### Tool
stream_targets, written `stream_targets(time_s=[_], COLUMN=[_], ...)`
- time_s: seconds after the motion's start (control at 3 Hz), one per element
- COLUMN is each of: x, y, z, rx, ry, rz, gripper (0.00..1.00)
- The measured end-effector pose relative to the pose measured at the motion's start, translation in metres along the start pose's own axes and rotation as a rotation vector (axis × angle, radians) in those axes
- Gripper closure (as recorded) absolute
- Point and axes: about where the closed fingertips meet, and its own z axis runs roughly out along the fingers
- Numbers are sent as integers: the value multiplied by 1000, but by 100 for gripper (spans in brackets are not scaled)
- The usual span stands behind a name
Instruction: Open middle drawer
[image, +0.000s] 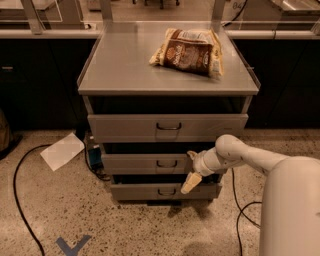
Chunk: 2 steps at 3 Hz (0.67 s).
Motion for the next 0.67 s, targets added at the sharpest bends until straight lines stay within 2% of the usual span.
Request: stream_targets(time_s=[0.33, 0.67], x=[4, 10], y=[-4, -1], z=[2, 3], rx=[38, 97], ry=[-8, -14], rz=[-5, -29], gripper=[0, 0])
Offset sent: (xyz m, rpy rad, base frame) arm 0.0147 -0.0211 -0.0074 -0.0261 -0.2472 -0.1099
